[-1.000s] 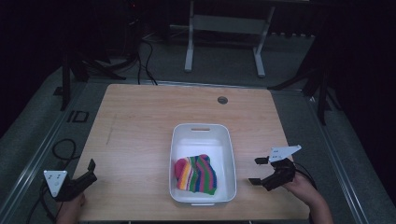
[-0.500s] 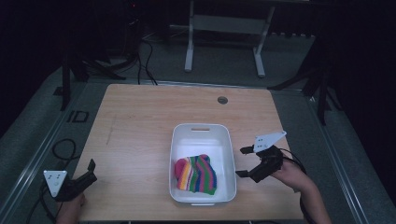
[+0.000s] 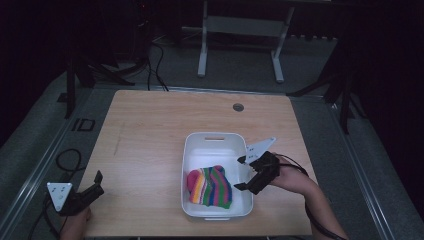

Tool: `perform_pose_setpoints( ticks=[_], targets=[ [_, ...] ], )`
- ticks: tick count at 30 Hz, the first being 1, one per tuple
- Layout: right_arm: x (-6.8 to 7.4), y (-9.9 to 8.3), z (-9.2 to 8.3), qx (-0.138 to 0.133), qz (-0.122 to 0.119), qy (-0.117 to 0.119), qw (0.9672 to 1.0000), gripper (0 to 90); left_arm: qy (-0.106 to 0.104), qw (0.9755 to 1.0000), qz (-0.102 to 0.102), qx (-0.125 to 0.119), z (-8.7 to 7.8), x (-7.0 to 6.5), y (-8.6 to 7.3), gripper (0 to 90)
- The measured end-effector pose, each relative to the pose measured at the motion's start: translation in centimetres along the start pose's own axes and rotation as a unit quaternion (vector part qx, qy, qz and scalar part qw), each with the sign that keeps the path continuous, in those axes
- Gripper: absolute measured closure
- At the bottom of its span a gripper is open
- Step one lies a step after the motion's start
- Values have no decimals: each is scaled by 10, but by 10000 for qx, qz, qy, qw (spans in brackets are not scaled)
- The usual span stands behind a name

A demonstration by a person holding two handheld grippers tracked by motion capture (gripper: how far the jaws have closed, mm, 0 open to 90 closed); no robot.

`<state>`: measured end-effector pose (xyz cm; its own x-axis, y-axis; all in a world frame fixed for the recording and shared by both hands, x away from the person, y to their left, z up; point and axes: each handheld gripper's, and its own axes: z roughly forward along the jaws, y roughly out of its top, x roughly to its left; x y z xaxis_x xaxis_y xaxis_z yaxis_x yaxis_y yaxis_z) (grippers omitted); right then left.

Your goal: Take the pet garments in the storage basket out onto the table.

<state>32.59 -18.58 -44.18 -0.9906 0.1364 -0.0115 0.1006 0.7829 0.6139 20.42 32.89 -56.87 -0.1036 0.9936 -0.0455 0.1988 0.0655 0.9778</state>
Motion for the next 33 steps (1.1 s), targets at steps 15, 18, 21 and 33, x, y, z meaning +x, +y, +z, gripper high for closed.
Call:
perform_pose_setpoints(
  ticks=[15,18,21,33],
  targets=[
    [7,39,63,419,-260,495,9976,117,-49,10000,-42,5,0,1,0,10],
    [10,45,75,561,-427,480,9964,117,-54,10000,-46,5,0,1,0,9],
    [11,49,84,621,-489,481,9957,115,-60,10000,-47,3,0,1,0,10],
    [14,54,136,1347,-537,470,9883,111,-86,9999,-71,-2,0,2,0,9]
  ],
)
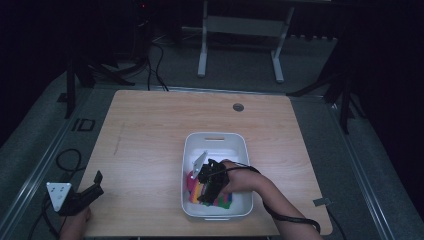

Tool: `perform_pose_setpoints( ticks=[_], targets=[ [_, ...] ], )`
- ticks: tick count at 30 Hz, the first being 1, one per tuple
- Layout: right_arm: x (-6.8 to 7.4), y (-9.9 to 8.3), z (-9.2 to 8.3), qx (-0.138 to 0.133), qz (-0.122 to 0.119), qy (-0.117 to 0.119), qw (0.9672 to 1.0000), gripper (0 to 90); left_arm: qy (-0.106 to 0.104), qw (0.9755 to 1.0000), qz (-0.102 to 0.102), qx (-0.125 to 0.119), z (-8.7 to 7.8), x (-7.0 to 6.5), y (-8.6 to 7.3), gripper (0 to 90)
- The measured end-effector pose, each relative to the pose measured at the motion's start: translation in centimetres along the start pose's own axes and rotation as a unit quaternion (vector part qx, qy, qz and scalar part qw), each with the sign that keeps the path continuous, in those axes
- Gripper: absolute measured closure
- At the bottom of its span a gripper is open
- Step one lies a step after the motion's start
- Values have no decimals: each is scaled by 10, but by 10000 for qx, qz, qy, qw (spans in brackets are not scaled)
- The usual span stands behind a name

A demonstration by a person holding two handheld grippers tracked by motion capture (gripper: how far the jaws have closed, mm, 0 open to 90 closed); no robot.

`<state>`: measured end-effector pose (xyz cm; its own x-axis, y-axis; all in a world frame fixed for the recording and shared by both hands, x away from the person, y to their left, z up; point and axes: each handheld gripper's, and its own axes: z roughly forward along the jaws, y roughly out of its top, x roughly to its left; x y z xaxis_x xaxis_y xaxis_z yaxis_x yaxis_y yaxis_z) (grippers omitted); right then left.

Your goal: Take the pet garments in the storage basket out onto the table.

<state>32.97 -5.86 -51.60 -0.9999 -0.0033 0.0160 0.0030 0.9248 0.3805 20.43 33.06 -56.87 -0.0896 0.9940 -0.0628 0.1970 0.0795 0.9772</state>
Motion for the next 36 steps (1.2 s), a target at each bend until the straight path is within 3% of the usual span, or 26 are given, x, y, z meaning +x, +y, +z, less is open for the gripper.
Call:
perform_pose_setpoints(
  ticks=[3,5,6,8,10,13,16,24,28,30,36],
  targets=[
    [2,1,7,227,-122,-98,9996,150,2,10000,1,-4,0,0,0,9],
    [4,0,10,365,-260,-45,9990,228,3,10000,3,-4,0,0,0,9],
    [5,1,10,360,-299,-9,9989,298,4,10000,1,-3,0,0,0,9],
    [7,1,5,294,-401,77,9987,598,1,10000,5,-1,0,0,0,9],
    [8,1,1,284,-444,4,9986,681,3,10000,2,2,0,0,0,9],
    [9,1,-5,195,-449,-71,9988,699,5,10000,0,3,0,0,0,9],
    [9,-3,-23,-158,-325,-134,9993,707,2,10000,-3,4,0,0,0,9],
    [5,-7,-64,-677,-196,-311,9970,707,9,10000,4,1,0,0,0,9],
    [3,-7,-95,-1101,-148,-509,9925,707,14,10000,-5,2,0,0,0,9],
    [2,-7,-101,-1144,-148,-553,9918,707,13,10000,0,-2,0,0,0,9],
    [-2,-4,-138,-1491,-97,-855,9851,706,14,10000,-11,-5,0,0,0,10]
  ],
)
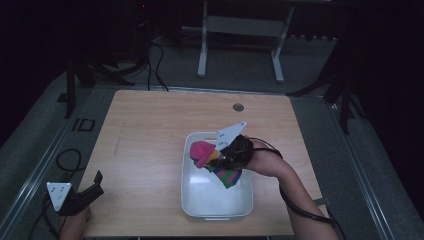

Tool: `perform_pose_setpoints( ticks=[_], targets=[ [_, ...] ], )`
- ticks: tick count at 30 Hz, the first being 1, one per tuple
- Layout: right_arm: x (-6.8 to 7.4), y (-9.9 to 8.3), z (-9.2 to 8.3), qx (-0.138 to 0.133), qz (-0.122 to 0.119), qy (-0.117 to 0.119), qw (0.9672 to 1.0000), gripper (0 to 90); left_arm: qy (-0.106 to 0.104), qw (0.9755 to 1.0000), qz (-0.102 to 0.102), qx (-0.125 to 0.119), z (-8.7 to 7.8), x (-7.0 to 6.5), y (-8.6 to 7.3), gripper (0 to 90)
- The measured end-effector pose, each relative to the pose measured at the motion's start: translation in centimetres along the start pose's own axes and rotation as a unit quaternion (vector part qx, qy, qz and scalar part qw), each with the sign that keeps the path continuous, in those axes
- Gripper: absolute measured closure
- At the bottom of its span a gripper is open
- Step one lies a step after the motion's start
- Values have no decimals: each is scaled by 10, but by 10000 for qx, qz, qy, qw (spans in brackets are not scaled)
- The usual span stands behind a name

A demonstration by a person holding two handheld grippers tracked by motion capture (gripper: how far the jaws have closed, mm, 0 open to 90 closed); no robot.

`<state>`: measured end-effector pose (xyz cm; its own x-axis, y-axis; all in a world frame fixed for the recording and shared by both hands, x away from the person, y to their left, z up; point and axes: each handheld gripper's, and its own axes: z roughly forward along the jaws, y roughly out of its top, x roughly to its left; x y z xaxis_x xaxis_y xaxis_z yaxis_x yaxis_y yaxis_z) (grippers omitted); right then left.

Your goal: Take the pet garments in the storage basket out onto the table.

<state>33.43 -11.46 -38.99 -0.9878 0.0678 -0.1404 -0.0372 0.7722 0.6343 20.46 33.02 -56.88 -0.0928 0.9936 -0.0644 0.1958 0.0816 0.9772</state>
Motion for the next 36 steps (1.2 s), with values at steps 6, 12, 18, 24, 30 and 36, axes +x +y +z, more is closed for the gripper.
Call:
perform_pose_setpoints(
  ticks=[6,12,18,24,30,36],
  targets=[
    [-5,7,-23,-285,45,-266,9992,705,16,10000,6,2,0,0,0,9],
    [-12,5,-48,-440,153,-607,9971,705,-4,10000,-5,16,0,0,0,9],
    [-19,-6,-67,-474,307,-909,9943,705,-10,10000,-7,32,0,1,0,9],
    [-27,-28,-83,-510,583,-1210,9896,704,-8,10000,-2,39,0,1,0,9],
    [-33,-48,-95,-494,807,-1443,9850,704,-1,10000,-6,44,0,1,0,9],
    [-37,-74,-107,-424,1072,-1716,9784,704,13,10000,-18,35,0,1,0,9]
  ],
)
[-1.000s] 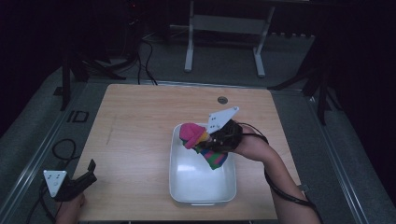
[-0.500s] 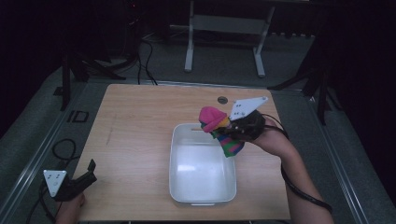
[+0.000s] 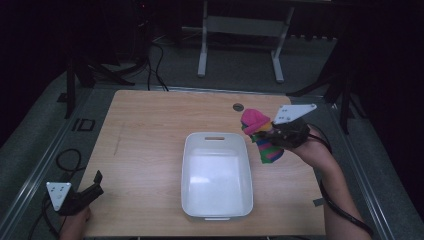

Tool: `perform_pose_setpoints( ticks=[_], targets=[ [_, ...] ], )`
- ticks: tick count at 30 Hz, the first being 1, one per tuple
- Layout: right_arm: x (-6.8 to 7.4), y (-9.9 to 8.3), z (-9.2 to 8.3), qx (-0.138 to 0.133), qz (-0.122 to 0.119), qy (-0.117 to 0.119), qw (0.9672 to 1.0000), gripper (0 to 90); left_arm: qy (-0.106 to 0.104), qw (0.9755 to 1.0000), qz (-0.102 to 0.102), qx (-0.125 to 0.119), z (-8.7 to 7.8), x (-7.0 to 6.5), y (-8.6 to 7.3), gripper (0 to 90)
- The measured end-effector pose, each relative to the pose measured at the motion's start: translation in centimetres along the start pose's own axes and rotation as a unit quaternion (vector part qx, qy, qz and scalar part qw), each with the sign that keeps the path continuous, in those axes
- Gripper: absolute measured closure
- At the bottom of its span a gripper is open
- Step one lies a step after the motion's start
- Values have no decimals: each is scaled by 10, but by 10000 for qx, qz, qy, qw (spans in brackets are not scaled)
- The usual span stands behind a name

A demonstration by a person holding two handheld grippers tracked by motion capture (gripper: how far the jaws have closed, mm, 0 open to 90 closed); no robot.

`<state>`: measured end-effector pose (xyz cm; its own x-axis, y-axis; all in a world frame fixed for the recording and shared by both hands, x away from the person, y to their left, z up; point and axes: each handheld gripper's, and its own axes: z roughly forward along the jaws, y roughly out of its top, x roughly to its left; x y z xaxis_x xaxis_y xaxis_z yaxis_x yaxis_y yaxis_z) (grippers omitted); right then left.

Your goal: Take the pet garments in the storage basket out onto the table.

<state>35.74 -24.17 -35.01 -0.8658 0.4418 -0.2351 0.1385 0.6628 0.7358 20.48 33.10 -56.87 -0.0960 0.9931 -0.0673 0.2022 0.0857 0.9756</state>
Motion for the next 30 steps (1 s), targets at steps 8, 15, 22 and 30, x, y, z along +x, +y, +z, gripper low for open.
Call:
perform_pose_setpoints(
  ticks=[8,15,22,30],
  targets=[
    [-16,-34,-21,43,397,-383,9985,703,-4,10000,5,5,0,0,0,10],
    [-20,-51,-19,134,586,-498,9970,701,2,10000,8,7,0,0,0,9],
    [-23,-74,4,245,841,-429,9952,700,-6,10000,2,10,0,0,0,9],
    [-23,-97,35,322,1097,-390,9927,699,-23,10000,17,4,0,0,0,9]
  ],
)
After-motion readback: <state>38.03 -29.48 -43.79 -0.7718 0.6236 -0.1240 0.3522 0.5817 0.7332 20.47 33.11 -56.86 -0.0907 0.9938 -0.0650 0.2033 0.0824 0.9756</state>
